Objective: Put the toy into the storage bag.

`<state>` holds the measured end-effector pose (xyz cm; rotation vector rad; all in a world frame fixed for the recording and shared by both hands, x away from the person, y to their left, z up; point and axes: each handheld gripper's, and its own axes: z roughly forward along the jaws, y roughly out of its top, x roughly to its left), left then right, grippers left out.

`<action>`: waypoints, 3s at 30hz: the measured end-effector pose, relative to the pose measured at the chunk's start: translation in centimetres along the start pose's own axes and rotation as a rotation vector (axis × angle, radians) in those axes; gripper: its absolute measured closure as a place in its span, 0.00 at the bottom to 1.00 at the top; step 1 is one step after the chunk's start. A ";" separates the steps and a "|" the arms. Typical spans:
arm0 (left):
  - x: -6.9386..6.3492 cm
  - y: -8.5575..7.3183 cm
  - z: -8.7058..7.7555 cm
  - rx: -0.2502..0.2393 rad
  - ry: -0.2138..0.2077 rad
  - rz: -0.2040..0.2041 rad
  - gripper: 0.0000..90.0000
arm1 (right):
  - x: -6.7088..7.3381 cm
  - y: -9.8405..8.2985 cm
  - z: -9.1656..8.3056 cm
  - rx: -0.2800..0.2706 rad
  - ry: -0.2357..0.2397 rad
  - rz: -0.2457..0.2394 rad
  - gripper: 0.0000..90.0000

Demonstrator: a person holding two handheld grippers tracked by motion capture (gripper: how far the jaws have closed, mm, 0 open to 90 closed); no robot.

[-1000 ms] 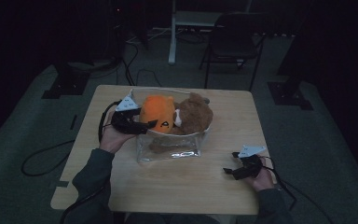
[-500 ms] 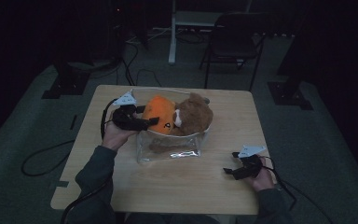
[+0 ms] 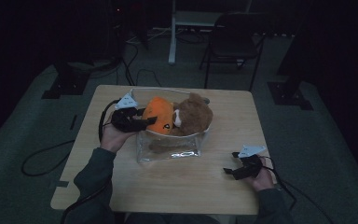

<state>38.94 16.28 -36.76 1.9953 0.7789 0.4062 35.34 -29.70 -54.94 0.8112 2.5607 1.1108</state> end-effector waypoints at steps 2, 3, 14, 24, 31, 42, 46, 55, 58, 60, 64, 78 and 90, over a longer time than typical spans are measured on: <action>-0.3 0.0 -0.1 0.012 0.003 0.009 0.53 | 0.0 0.0 0.0 0.000 0.000 0.000 0.16; -0.4 0.0 -0.1 0.017 0.002 0.007 0.53 | 0.0 0.0 0.0 0.000 0.000 0.001 0.16; -1.3 -0.1 0.0 0.078 0.029 0.021 0.48 | 0.0 0.0 0.0 0.001 0.000 0.002 0.16; -1.4 -0.4 0.2 0.042 0.021 0.005 0.32 | 0.0 0.0 0.0 0.000 -0.001 -0.001 0.16; -1.2 -0.6 0.2 0.009 0.014 -0.023 0.28 | 0.0 0.0 0.0 0.001 -0.001 -0.001 0.16; -0.6 -0.9 0.1 -0.032 0.031 -0.036 0.28 | 0.0 0.0 0.0 0.000 -0.002 -0.002 0.16; -0.4 -1.1 -0.1 -0.059 0.030 -0.032 0.34 | 0.0 0.0 0.0 0.001 -0.002 -0.002 0.16; 0.0 -0.9 -0.1 -0.021 0.034 -0.042 0.63 | 0.0 0.0 0.0 0.001 -0.002 -0.002 0.16; -0.1 -1.1 -0.1 0.003 0.041 -0.036 0.66 | 0.0 0.0 0.0 0.001 -0.002 -0.002 0.16; -0.1 -1.1 0.0 0.009 0.038 -0.037 0.66 | 0.0 0.0 0.0 0.001 -0.002 -0.002 0.16; -0.1 -1.1 -0.2 0.005 0.035 -0.043 0.65 | 0.0 0.0 0.0 0.001 -0.002 -0.002 0.16; 1.1 -1.3 -3.2 -0.127 0.036 -0.076 0.54 | 0.1 0.0 0.0 0.001 -0.003 0.000 0.16; 3.1 -3.6 -5.3 -0.174 0.106 -0.148 0.49 | 0.0 0.0 0.0 0.002 -0.003 0.000 0.16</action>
